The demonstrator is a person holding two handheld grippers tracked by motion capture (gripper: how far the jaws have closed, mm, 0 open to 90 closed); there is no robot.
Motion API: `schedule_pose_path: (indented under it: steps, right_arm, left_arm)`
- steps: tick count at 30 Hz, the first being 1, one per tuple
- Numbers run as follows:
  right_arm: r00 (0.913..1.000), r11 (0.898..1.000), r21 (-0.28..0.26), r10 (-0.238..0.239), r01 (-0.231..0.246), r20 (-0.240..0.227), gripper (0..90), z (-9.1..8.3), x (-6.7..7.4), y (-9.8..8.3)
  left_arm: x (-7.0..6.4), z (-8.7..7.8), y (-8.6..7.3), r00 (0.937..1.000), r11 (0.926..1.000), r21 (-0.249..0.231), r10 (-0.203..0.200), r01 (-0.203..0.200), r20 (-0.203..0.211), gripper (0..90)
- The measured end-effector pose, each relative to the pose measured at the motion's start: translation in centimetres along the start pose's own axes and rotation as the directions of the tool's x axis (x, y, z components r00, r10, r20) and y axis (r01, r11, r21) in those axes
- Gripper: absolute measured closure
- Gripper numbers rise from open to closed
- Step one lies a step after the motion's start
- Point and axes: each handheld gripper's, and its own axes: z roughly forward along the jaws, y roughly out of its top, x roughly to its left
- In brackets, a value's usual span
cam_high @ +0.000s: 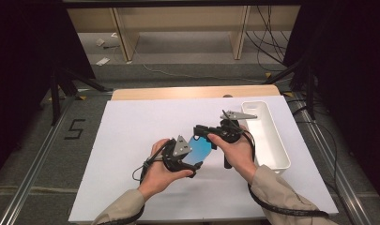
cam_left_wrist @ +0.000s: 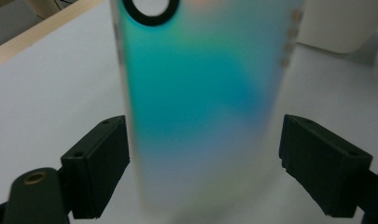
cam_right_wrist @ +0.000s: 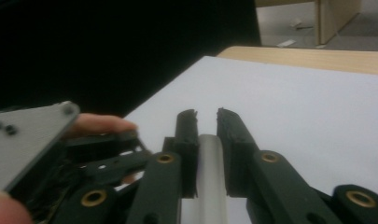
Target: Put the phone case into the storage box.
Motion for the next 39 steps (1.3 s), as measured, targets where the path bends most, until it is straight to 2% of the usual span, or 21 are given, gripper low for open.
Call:
schedule_pose_path:
  steps: [1, 2, 3, 4, 5, 6, 8, 9, 15, 21, 23, 24, 25, 26, 27, 34, 37, 39]
  right_arm:
    - [1.0000, 1.000, 0.000, 0.000, 0.000, 0.000, 80.1, 0.0, 0.0, 0.0]
    - [0.9991, 0.999, 0.004, -0.038, 0.038, 0.018, 80.1, -0.1, 0.2, 0.1]
    - [0.9986, 0.999, -0.001, -0.053, 0.053, -0.006, 80.1, -0.2, 0.5, 0.5]
    - [0.9977, 0.998, 0.001, -0.067, 0.067, -0.002, 80.1, -0.3, 0.6, 0.6]
    - [0.9977, 0.998, 0.001, -0.067, 0.067, -0.002, 80.1, -0.3, 0.6, 0.6]
    - [0.9957, 0.996, 0.010, -0.092, 0.092, 0.002, 80.1, -0.4, 0.7, 0.8]
    - [0.9935, 0.993, 0.012, -0.114, 0.114, 0.004, 80.0, -0.6, 0.5, 0.9]
    - [0.9922, 0.992, 0.017, -0.124, 0.124, -0.011, 80.0, -0.8, 0.3, 1.0]
    - [0.9855, 0.985, 0.017, -0.168, 0.169, -0.019, 80.0, -1.4, 0.1, 1.5]
    - [0.9667, 0.966, 0.044, -0.253, 0.255, -0.036, 80.0, -2.1, 0.1, 1.9]
    - [0.9654, 0.965, 0.045, -0.258, 0.259, -0.039, 80.0, -2.1, 0.1, 2.0]
    - [0.9594, 0.959, 0.057, -0.276, 0.279, -0.059, 80.0, -2.1, 0.0, 2.0]
    - [0.9594, 0.959, 0.057, -0.276, 0.279, -0.059, 80.0, -2.1, 0.0, 2.0]
    - [0.9525, 0.951, 0.070, -0.296, 0.301, -0.073, 80.0, -2.2, 0.1, 2.1]
    - [0.9525, 0.951, 0.070, -0.296, 0.301, -0.073, 80.0, -2.2, 0.1, 2.1]
    - [0.9299, 0.929, 0.092, -0.346, 0.358, -0.124, 80.0, -2.2, 0.4, 2.3]
    - [0.9278, 0.927, 0.098, -0.350, 0.363, -0.130, 80.0, -2.2, 0.5, 2.3]
    - [0.9235, 0.922, 0.104, -0.357, 0.373, -0.140, 80.0, -2.2, 0.5, 2.3]
  left_arm:
    - [0.0, 0.0, 0.0, 1.0000, 1.0000, 0.000, 0.000, 0.000, 0.000, 15.5]
    - [0.2, -0.2, 0.0, 0.9998, 0.9999, -0.010, -0.012, 0.012, 0.013, 15.5]
    - [0.6, -0.4, 0.0, 0.9993, 0.9991, -0.029, -0.031, 0.032, 0.020, 15.0]
    - [0.6, -0.4, 0.0, 0.9993, 0.9991, -0.029, -0.031, 0.032, 0.020, 14.8]
    - [0.7, -0.5, -0.1, 0.9984, 0.9980, -0.040, -0.049, 0.050, 0.030, 14.8]
    - [0.8, -0.7, -0.1, 0.9975, 0.9972, -0.043, -0.061, 0.062, 0.036, 14.7]
    - [1.1, -0.7, -0.3, 0.9958, 0.9954, -0.051, -0.079, 0.081, 0.046, 13.9]
    - [1.3, -0.8, -0.4, 0.9952, 0.9950, -0.049, -0.085, 0.087, 0.049, 13.5]
    - [1.5, -0.9, -0.6, 0.9934, 0.9930, -0.064, -0.095, 0.099, 0.064, 12.4]
    - [1.7, -0.9, -0.8, 0.9937, 0.9941, -0.054, -0.090, 0.094, 0.067, 7.6]
    - [1.7, -0.8, -0.8, 0.9937, 0.9945, -0.050, -0.088, 0.092, 0.070, 5.8]
    - [1.6, -0.7, -0.8, 0.9941, 0.9950, -0.047, -0.086, 0.089, 0.066, 3.2]
    - [1.6, -0.7, -0.8, 0.9941, 0.9950, -0.047, -0.086, 0.089, 0.066, 2.7]
    - [1.6, -0.7, -0.8, 0.9941, 0.9952, -0.044, -0.084, 0.087, 0.068, 2.2]
    - [1.7, -0.7, -0.8, 0.9939, 0.9951, -0.044, -0.085, 0.088, 0.071, 2.2]
    - [1.6, -0.6, -0.9, 0.9937, 0.9947, -0.050, -0.086, 0.090, 0.072, 1.1]
    - [1.6, -0.6, -0.9, 0.9935, 0.9946, -0.052, -0.086, 0.090, 0.074, 1.1]
    - [1.6, -0.6, -0.9, 0.9934, 0.9949, -0.050, -0.084, 0.088, 0.078, 1.8]
